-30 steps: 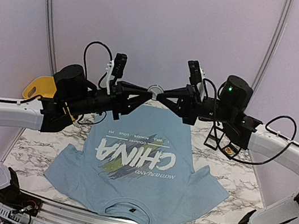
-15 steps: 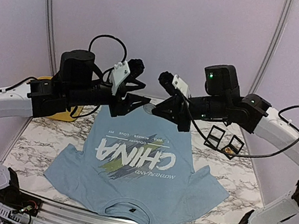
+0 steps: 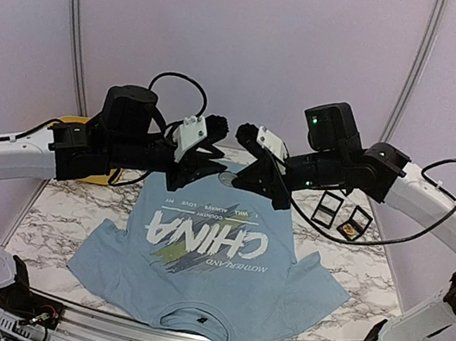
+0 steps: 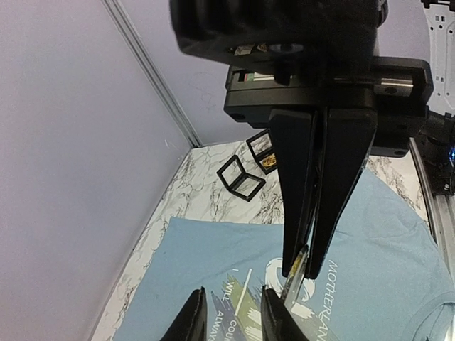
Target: Pin the brooch onto the clothing
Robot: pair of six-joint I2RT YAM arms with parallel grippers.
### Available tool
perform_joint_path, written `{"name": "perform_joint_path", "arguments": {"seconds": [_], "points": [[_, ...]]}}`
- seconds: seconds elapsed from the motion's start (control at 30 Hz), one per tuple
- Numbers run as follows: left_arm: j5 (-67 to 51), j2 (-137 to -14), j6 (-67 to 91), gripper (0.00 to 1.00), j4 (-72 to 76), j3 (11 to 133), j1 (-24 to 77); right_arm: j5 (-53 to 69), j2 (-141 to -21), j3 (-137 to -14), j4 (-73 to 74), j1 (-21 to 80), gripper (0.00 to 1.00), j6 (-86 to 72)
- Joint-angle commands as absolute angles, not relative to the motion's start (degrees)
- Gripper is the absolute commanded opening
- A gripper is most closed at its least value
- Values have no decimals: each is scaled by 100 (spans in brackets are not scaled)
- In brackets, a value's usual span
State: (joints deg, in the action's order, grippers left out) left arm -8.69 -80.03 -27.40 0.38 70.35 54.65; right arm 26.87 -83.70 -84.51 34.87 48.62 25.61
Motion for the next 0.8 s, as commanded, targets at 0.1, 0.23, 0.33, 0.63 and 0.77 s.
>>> {"name": "perform_joint_path", "arguments": {"seconds": [0.1, 0.23, 0.33, 0.63, 0.77], "points": [[-1867, -7802, -2868, 30, -116, 6950, 5495, 2751, -8228, -8732, 3419, 4900, 0, 2642], [-2057, -7693, -3016, 35, -282, 6930, 5438, 2650, -8176, -8710, 3483, 4895, 0, 2711], [-2150, -7762, -3147, 42, -612, 7043, 5414, 2693, -8189, -8746, 3494, 4902, 0, 2702], [-2026, -7877, -3092, 37, -730, 7255, 5414, 2892, -8104, -8710, 3327, 4922, 0, 2688], [-1791, -7887, -3152, 35, -709, 7257, 5401, 2971, -8112, -8710, 3322, 4926, 0, 2678]]}}
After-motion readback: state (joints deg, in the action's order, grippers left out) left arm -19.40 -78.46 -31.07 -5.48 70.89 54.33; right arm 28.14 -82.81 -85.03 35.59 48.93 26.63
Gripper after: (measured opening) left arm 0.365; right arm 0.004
